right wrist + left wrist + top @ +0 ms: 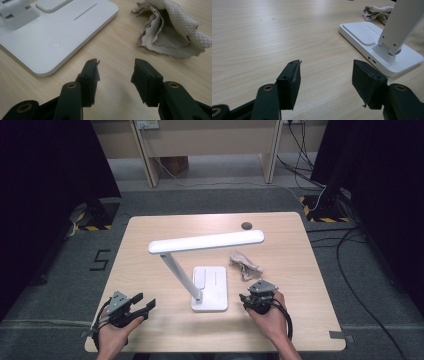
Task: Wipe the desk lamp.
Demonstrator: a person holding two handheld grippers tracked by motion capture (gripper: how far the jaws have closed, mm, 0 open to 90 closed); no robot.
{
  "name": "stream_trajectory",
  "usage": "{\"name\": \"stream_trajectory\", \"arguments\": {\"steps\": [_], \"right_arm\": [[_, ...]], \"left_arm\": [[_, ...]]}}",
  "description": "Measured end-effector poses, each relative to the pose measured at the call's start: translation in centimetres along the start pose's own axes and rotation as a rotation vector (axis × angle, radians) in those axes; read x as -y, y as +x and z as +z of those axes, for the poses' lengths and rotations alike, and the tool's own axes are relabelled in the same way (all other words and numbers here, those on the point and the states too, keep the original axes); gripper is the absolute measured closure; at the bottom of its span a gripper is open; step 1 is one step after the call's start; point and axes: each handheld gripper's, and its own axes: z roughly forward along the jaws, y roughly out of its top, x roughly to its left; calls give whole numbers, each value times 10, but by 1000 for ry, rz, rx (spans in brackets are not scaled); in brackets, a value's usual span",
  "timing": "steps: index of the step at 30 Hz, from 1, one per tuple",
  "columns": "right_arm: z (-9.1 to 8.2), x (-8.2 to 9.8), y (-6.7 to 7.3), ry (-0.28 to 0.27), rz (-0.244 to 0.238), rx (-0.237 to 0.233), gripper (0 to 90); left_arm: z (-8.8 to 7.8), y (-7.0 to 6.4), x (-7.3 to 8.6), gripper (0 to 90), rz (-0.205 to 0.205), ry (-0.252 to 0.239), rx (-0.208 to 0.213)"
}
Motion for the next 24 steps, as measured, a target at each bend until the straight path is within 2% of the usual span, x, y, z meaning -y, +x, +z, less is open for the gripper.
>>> {"name": "stream_trajectory", "arguments": {"steps": [8, 11, 14, 16, 24], "right_arm": [[-12, 15, -8, -6, 12, 10, 543], [-17, 20, -11, -35, 28, 9, 540], [-20, 27, -15, -89, 69, 15, 541], [-21, 29, -16, -99, 63, 13, 541], [-17, 38, -17, -143, 105, 4, 536]], "left_arm": [[2, 5, 7, 395, -7, 4, -6], [3, 7, 9, 395, -14, -4, -11], [3, 8, 11, 396, -28, -15, -10], [3, 9, 13, 396, -25, -16, -8], [5, 8, 17, 397, -21, -15, 1]]}}
